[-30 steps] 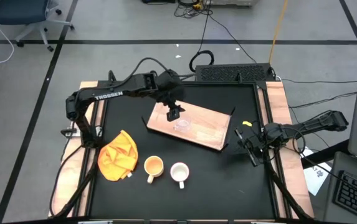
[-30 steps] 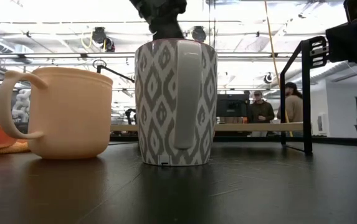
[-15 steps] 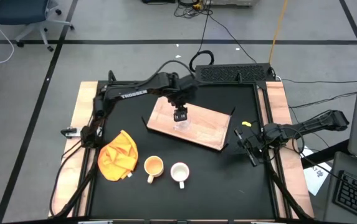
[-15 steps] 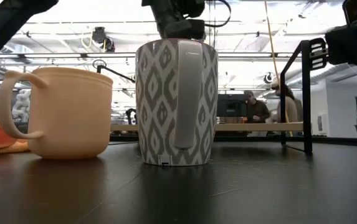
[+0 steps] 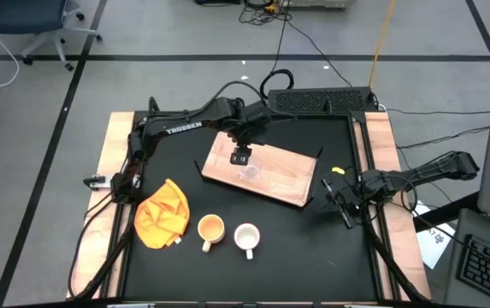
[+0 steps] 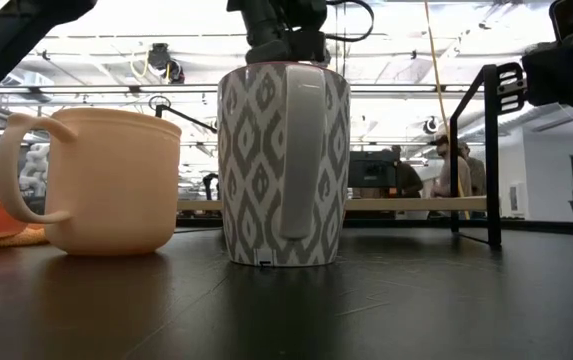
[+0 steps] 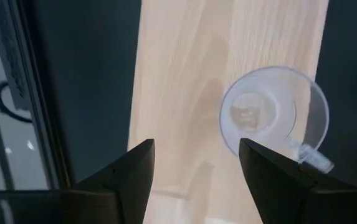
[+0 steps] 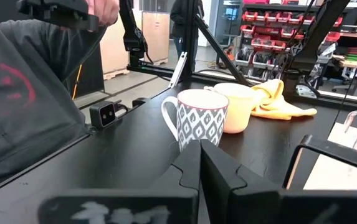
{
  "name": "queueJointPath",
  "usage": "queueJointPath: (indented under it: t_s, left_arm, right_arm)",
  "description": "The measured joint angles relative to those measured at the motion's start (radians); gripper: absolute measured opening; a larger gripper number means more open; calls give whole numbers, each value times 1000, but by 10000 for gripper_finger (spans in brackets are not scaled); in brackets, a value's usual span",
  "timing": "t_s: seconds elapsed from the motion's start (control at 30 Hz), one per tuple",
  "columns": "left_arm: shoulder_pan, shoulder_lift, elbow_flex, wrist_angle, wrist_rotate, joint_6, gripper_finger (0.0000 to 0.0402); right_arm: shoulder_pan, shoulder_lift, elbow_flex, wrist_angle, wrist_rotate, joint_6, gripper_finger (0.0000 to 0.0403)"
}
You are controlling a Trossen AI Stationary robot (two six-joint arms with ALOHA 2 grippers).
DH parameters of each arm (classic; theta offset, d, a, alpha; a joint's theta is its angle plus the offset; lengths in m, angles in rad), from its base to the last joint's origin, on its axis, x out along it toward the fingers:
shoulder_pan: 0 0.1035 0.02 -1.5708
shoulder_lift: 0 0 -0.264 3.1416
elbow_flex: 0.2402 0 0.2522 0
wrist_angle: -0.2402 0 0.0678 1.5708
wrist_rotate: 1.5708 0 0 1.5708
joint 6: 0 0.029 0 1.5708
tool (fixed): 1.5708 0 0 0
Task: Stack small to large cups/mugs on shelf
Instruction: Put the transparent mug on the shelf
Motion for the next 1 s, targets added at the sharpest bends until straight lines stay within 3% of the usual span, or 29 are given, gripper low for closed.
queueJointPath:
  t_s: [0.6, 1.0]
  left_arm:
    - [-3, 0, -1, -8, 159, 205, 236]
    - [-34, 0, -1, -24, 143, 283, 237]
  right_arm:
    - [0, 0, 0, -5, 0, 0, 0]
    - [0, 0, 0, -10, 0, 0, 0]
